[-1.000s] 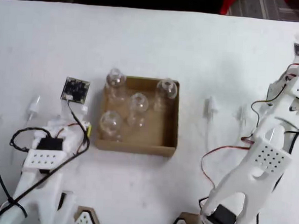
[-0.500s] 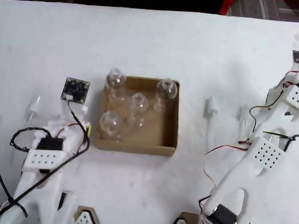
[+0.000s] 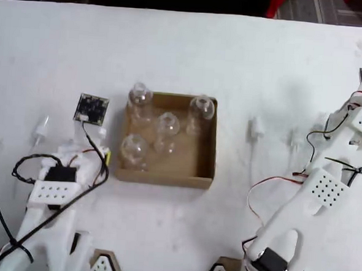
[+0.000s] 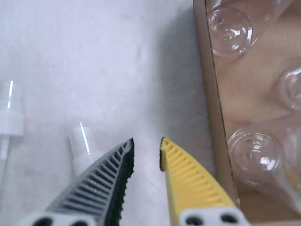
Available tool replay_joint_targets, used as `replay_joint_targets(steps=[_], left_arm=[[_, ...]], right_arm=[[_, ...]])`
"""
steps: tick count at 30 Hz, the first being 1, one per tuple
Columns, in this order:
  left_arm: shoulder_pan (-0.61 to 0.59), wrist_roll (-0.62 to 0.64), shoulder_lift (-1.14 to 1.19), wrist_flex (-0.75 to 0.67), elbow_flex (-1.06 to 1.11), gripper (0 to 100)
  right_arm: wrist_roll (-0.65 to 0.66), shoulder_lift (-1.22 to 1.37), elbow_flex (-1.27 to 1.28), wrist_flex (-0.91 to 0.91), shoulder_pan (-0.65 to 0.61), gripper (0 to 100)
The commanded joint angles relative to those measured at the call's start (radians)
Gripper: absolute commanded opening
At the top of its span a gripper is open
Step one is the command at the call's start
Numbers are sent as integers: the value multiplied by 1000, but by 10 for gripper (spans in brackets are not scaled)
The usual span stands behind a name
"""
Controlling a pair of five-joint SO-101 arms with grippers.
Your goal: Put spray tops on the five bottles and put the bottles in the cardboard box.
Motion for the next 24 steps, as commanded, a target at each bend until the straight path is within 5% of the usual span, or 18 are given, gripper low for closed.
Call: replay_joint_targets(steps=[1, 11, 24], left_arm=[[4, 3, -4, -20, -5, 90], [4, 3, -4, -21, -5, 90], [4, 3, -4, -20, -5, 90]], right_arm=[[12, -71, -6, 28, 12, 36], [6, -374, 18, 33, 12, 15], [-101, -869, 448, 28, -68, 15]])
